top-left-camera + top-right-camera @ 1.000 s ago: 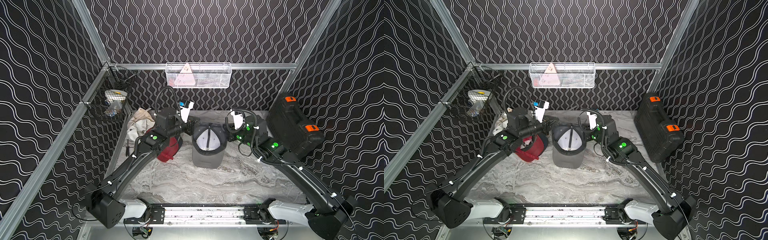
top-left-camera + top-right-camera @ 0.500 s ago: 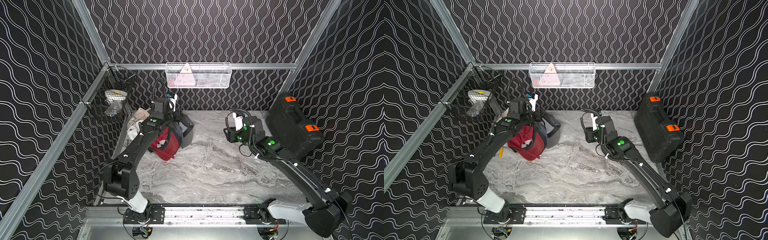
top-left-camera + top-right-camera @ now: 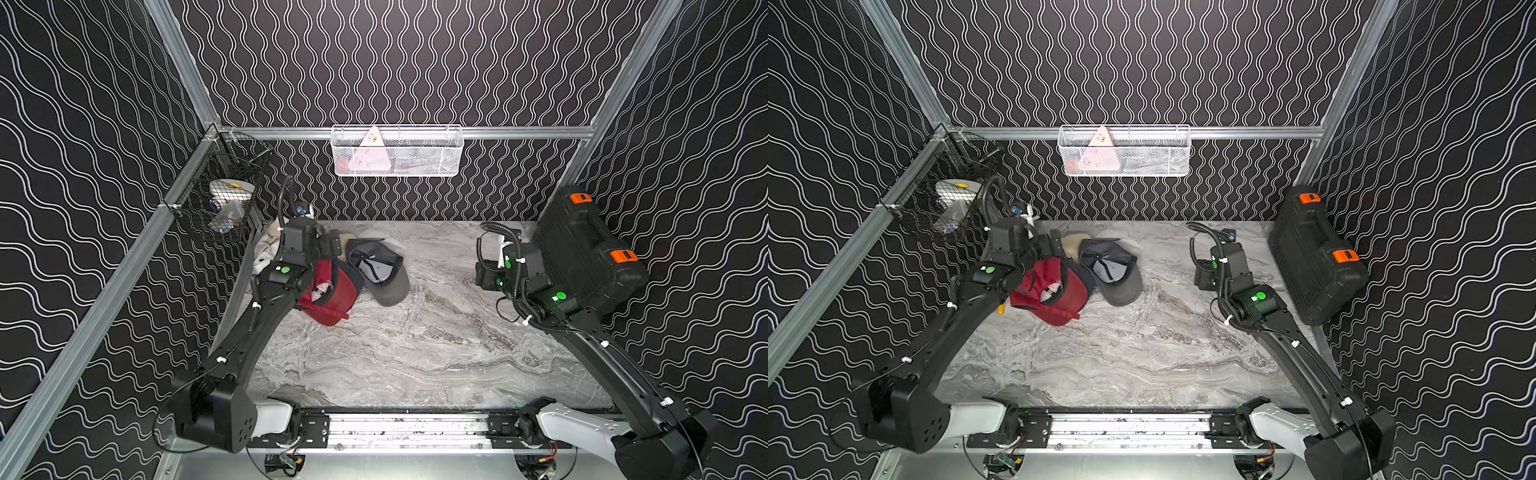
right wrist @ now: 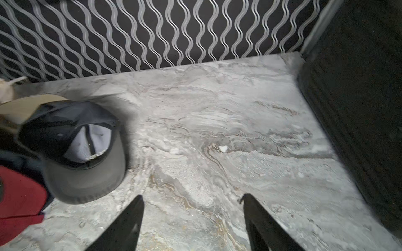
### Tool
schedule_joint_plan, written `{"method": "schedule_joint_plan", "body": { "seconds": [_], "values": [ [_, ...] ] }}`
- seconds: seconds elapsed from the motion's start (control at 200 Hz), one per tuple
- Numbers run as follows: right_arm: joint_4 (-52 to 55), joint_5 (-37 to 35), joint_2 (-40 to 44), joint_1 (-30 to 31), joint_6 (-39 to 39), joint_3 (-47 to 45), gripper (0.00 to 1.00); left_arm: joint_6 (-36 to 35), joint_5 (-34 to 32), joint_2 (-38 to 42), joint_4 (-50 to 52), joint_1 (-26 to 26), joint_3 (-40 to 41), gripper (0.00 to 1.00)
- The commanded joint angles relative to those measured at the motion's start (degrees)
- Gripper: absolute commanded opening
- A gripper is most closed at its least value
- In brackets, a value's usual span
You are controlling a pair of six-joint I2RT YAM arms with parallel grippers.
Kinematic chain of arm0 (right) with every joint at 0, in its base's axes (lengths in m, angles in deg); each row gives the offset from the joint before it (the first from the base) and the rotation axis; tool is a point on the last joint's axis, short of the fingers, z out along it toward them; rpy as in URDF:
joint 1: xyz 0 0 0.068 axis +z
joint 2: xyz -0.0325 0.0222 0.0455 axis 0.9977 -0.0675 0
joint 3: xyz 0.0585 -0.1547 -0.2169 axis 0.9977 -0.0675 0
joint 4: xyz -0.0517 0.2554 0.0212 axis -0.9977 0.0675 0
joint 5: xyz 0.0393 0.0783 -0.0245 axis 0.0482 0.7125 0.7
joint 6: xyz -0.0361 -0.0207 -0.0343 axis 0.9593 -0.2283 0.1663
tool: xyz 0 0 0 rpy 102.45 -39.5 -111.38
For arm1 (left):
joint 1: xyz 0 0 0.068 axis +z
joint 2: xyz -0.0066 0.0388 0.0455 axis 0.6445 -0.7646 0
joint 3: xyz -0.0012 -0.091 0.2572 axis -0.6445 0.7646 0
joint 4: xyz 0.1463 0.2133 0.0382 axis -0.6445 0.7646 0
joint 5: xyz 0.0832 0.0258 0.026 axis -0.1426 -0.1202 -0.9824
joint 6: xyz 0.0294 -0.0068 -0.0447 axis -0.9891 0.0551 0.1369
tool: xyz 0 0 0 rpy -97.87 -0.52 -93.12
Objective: Open the adjustable buckle of the baseball cap
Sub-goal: Place the baseball cap at the center of the board, then reset both arms
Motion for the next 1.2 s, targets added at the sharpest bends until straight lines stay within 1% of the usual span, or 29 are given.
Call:
{"method": "schedule_joint_plan", "body": {
  "seconds": [0.0, 0.075, 0.14, 0.195, 0.28, 0.32, 0.375, 0.48, 0.52, 0.53, 0.555, 0.62, 0.685, 0.811, 0.851, 0.906, 0.971, 1.006, 1.041, 1.096, 1.196],
  "values": [
    [-0.5, -1.1, 0.5, -2.3, -3.7, -2.8, 0.75, 4.6, -7.5, 4.6, 1.0, 0.7, 5.2, 0.99],
    [-1.5, 0.1, 0.9, -4.3, -5.0, -5.6, 0.76, 7.7, -11.7, 7.9, 2.2, 1.2, 10.1, 0.99],
    [-2.3, 1.8, 1.1, -5.9, -5.7, -7.6, 0.77, 10.9, -14.1, 9.1, 6.2, 1.9, 12.1, 0.99],
    [-2.4, 3.0, 0.8, -7.1, -6.2, -8.7, 0.78, 14.8, -16.5, 9.9, 11.9, 2.8, 12.7, 0.99],
    [-2.2, 4.6, -0.1, -8.9, -7.4, -9.8, 0.79, 20.5, -16.7, 12.5, 16.3, 4.5, 15.8, 0.99],
    [-2.3, 5.6, -0.6, -9.4, -8.0, -10.2, 0.79, 21.6, -16.4, 13.8, 17.0, 5.4, 17.6, 0.99],
    [-2.8, 7.3, -1.5, -9.7, -8.8, -11.0, 0.8, 23.6, -17.6, 14.9, 18.1, 6.2, 19.5, 0.99],
    [-4.1, 8.7, -2.7, -9.8, -10.1, -12.9, 0.8, 26.8, -18.8, 14.6, 20.0, 8.9, 21.5, 0.99],
    [-5.0, 9.0, -3.0, -9.9, -10.5, -13.7, 0.8, 27.9, -19.1, 14.1, 20.0, 9.2, 22.2, 0.99],
    [-5.1, 9.0, -3.2, -9.9, -10.5, -13.9, 0.8, 28.1, -19.2, 13.9, 20.0, 10.6, 22.3, 0.99],
    [-5.6, 9.0, -3.6, -10.0, -10.7, -14.4, 0.8, 28.5, -18.9, 13.5, 19.5, 11.8, 22.9, 0.99],
    [-6.4, 9.0, -4.4, -10.3, -11.2, -15.3, 0.8, 27.8, -17.7, 11.3, 17.2, 13.3, 24.1, 0.99],
    [-7.5, 8.9, -5.4, -11.0, -11.5, -16.1, 0.81, 26.7, -16.9, 7.3, 15.2, 14.1, 24.6, 0.99],
    [-10.0, 7.6, -7.8, -13.7, -12.1, -17.6, 0.81, 21.4, -13.4, -0.4, 7.5, 14.3, 25.8, 0.99],
    [-11.2, 7.2, -8.4, -14.5, -12.4, -18.5, 0.81, 21.0, -13.2, -2.1, 5.3, 14.3, 26.1, 0.99],
    [-13.3, 5.3, -9.0, -15.0, -12.6, -20.1, 0.8, 18.6, -13.4, -3.3, 1.1, 14.3, 26.9, 0.99],
    [-15.1, 2.6, -10.2, -15.3, -12.4, -21.7, 0.8, 15.0, -11.9, -4.5, -4.8, 14.3, 28.5, 0.99],
    [-15.7, 1.2, -11.0, -15.7, -12.1, -22.3, 0.8, 13.4, -13.2, -5.5, -5.9, 14.2, 28.2, 0.99],
    [-16.4, 0.0, -12.3, -16.3, -12.1, -22.7, 0.81, 11.5, -12.9, -6.5, -8.3, 14.2, 28.7, 0.99],
    [-14.4, 2.6, -14.1, -19.0, -12.7, -21.2, 0.81, 9.5, -12.6, -7.8, -12.3, 14.3, 30.0, 0.99],
    [-15.8, 3.6, -16.5, -21.0, -13.3, -20.1, 0.81, 7.9, -11.1, -11.1, -19.1, 14.2, 31.1, 0.99]
  ]
}}
